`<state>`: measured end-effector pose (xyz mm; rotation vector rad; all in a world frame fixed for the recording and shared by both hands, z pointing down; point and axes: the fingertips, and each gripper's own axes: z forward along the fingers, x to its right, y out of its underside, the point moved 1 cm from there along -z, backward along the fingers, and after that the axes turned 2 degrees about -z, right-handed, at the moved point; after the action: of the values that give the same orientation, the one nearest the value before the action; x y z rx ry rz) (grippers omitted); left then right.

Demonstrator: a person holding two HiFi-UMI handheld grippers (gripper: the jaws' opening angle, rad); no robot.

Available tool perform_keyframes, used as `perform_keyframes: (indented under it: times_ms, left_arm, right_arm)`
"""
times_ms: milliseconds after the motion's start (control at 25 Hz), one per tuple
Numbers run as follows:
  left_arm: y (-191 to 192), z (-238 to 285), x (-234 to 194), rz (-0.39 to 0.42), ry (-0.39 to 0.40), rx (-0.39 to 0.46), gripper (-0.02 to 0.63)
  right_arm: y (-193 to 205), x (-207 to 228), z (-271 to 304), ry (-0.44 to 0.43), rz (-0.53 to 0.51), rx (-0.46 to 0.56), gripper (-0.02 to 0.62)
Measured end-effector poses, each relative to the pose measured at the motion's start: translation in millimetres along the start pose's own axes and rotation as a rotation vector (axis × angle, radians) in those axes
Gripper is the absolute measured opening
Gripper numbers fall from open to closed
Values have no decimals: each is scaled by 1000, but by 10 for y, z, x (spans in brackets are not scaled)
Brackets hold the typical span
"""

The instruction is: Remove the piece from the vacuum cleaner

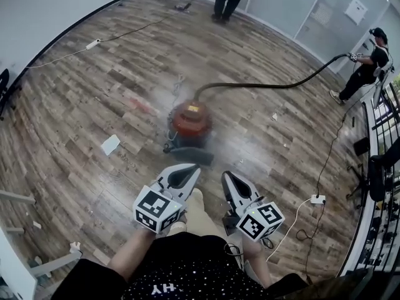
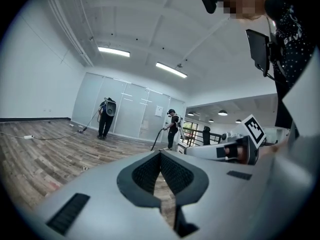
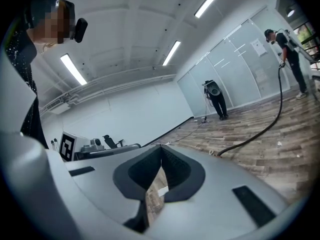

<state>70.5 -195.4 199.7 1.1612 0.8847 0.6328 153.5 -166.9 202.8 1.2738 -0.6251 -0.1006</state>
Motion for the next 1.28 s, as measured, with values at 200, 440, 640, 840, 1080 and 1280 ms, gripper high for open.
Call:
perform_keyframes:
  times_ms: [200, 440, 640, 840, 1080, 1280]
  left_arm:
    - [-115, 357, -336, 0, -19, 12, 9]
    - [-334, 911, -640, 12, 9, 57, 9]
    - [-377, 1206, -913, 46, -14, 67, 9]
    - [-157, 1335, -1201, 43, -38, 45, 9]
    - [368, 1423, -1531, 44, -62, 23, 9]
    - [826, 1548, -1810, 45, -90, 33, 9]
  right_arm:
    - [-223, 324, 383, -36, -2, 0, 12]
    - [-532, 813, 793, -93, 8, 32, 12]
    - [-575, 1144, 1086, -122, 17, 24, 12]
    - [-400, 1388, 1284, -111, 23, 10, 12]
    - [82, 1668, 1487, -104, 4, -16, 12]
    - [481, 1985, 1669, -88, 8, -16, 12]
